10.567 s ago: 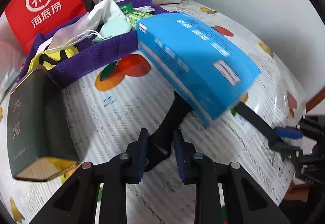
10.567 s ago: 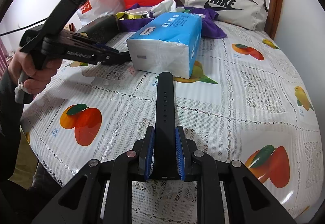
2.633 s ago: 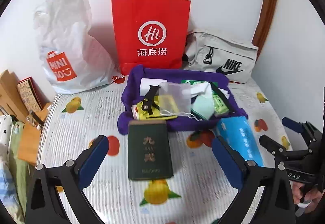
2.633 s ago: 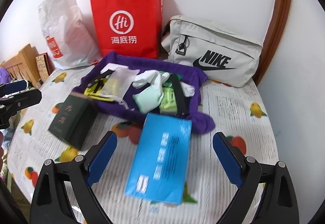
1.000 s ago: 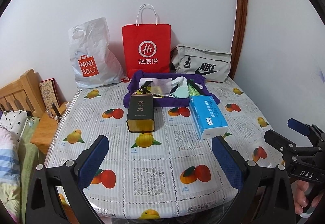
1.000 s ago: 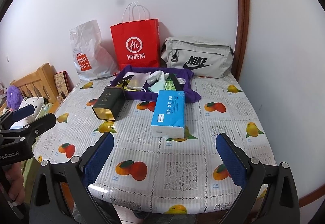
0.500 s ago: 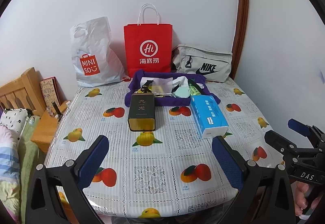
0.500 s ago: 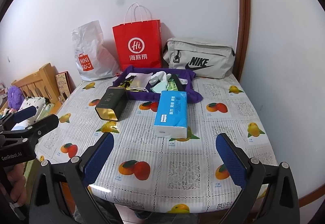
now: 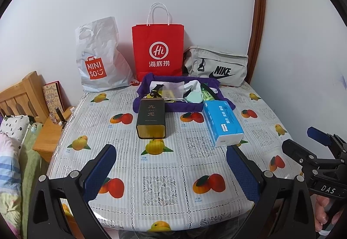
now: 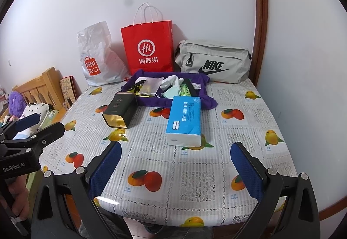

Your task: Organize soft objects

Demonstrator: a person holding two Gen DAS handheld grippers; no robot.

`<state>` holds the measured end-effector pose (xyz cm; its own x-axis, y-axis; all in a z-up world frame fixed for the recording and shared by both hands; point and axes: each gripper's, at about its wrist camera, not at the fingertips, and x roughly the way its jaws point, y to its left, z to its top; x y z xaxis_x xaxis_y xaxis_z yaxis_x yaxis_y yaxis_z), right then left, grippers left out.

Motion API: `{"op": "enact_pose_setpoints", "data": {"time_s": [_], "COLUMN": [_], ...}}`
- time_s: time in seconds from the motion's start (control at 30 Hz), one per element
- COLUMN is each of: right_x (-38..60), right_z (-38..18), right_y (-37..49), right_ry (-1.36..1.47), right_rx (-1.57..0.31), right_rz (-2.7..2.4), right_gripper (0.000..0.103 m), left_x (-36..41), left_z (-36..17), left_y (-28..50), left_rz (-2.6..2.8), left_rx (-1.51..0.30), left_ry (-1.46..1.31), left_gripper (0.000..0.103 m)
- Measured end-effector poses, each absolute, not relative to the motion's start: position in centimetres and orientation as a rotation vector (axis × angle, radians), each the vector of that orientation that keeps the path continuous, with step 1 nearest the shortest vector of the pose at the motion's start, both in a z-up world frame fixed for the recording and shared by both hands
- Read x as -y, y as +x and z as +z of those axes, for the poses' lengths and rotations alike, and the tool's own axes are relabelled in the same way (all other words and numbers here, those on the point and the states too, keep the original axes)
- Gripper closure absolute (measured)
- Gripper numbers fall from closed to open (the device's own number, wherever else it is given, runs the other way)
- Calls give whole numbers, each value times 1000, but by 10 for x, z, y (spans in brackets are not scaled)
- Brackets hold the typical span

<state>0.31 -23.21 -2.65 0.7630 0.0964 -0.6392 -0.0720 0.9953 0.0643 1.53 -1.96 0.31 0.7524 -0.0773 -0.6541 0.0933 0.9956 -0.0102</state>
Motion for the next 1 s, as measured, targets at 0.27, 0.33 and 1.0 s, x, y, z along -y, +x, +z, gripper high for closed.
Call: {"op": "enact_pose_setpoints", "data": {"time_s": [0.27,0.33,1.0], "right_x": [232,233,233], "right_z": [-26,-26,-26], "right_y": [3,3,2], "right_ry": [36,36,35], "right_rx": [-697,-696,-695], "right_rz": [93,92,93], "right_gripper": [3,3,3], "left_x": [20,20,22], "left_z": [4,4,4], "left_y": [15,15,13], "left_rz": [-94,-94,-95], "left_rx": [-712,-712,-713], "left_ry": [22,23,24], "left_gripper": [1,1,1]}}
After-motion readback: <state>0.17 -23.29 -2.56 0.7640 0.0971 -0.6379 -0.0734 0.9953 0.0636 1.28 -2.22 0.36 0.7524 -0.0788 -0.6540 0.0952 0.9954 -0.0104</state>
